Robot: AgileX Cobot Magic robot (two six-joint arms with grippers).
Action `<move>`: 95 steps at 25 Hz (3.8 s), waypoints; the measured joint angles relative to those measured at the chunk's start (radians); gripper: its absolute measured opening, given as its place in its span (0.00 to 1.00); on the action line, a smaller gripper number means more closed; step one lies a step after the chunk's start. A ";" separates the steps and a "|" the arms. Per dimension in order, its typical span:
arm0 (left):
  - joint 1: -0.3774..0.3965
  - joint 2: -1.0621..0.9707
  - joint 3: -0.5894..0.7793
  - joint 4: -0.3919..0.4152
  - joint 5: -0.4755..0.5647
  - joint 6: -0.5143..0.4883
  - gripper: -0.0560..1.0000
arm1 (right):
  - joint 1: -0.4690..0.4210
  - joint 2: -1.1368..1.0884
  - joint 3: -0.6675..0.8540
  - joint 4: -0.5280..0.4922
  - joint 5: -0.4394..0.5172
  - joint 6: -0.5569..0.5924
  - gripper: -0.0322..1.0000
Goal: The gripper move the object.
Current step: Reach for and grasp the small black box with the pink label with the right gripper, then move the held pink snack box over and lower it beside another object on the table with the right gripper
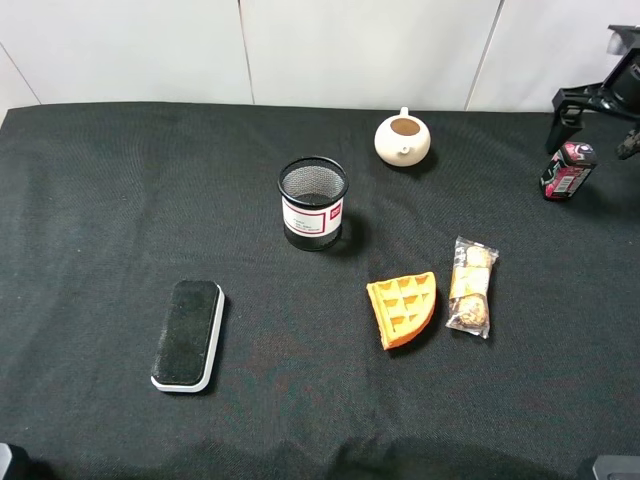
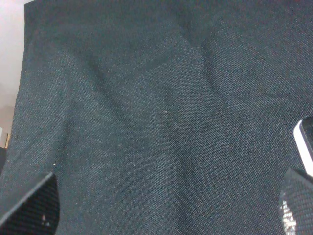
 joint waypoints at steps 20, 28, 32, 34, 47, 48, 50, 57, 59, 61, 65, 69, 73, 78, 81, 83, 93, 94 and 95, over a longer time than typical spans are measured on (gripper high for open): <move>0.000 0.000 0.000 0.000 0.000 0.000 0.95 | -0.015 0.139 -0.001 0.002 -0.100 -0.018 0.70; 0.000 0.000 0.000 0.000 0.000 0.000 0.95 | -0.022 0.164 -0.001 0.007 -0.102 -0.021 0.70; 0.000 0.000 0.000 0.000 0.000 0.000 0.95 | -0.022 0.167 -0.001 0.011 -0.103 -0.021 0.70; 0.000 0.000 0.000 0.000 0.000 0.000 0.95 | -0.022 0.167 -0.001 0.011 -0.103 -0.021 0.67; 0.000 0.000 0.000 0.000 0.000 0.000 0.95 | -0.022 0.167 -0.001 0.010 -0.103 -0.021 0.36; 0.000 0.000 0.000 0.000 0.000 0.000 0.95 | -0.022 0.167 -0.001 0.010 -0.102 -0.021 0.36; 0.000 0.000 0.000 0.000 0.000 0.000 0.95 | -0.022 0.167 -0.001 0.010 -0.102 -0.021 0.36; 0.000 0.000 0.000 0.000 0.000 0.000 0.95 | -0.022 0.164 -0.001 0.010 -0.089 -0.021 0.36; 0.000 0.000 0.000 0.000 0.000 0.000 0.95 | -0.022 0.154 -0.001 0.009 -0.070 -0.021 0.36; 0.000 0.000 0.000 0.000 0.000 0.000 0.95 | -0.022 0.143 -0.001 0.009 -0.056 -0.021 0.36; 0.000 0.000 0.000 0.000 0.000 0.000 0.95 | -0.022 0.116 -0.001 0.017 -0.028 -0.021 0.36; 0.000 0.000 0.000 0.000 0.000 0.000 0.95 | -0.022 0.076 -0.001 0.028 0.004 -0.021 0.36; 0.000 0.000 0.000 0.000 0.000 0.000 0.95 | -0.022 0.031 -0.002 0.041 0.045 -0.021 0.36; 0.000 0.000 0.000 0.000 0.000 0.000 0.95 | -0.008 -0.010 -0.002 0.043 0.086 -0.020 0.36; 0.000 0.000 0.000 0.000 0.000 0.000 0.95 | 0.022 -0.039 -0.002 0.040 0.094 -0.013 0.36; 0.000 0.000 0.000 0.000 0.000 0.000 0.95 | 0.046 -0.055 -0.002 0.039 0.106 -0.005 0.36; 0.000 0.000 0.000 0.000 0.000 0.000 0.95 | 0.176 -0.111 -0.002 0.018 0.139 0.045 0.36; 0.000 0.000 0.000 0.000 0.000 0.000 0.95 | 0.190 -0.114 -0.002 0.018 0.141 0.053 0.36; 0.000 0.000 0.000 0.000 0.000 0.000 0.95 | 0.205 -0.116 -0.002 0.017 0.144 0.057 0.36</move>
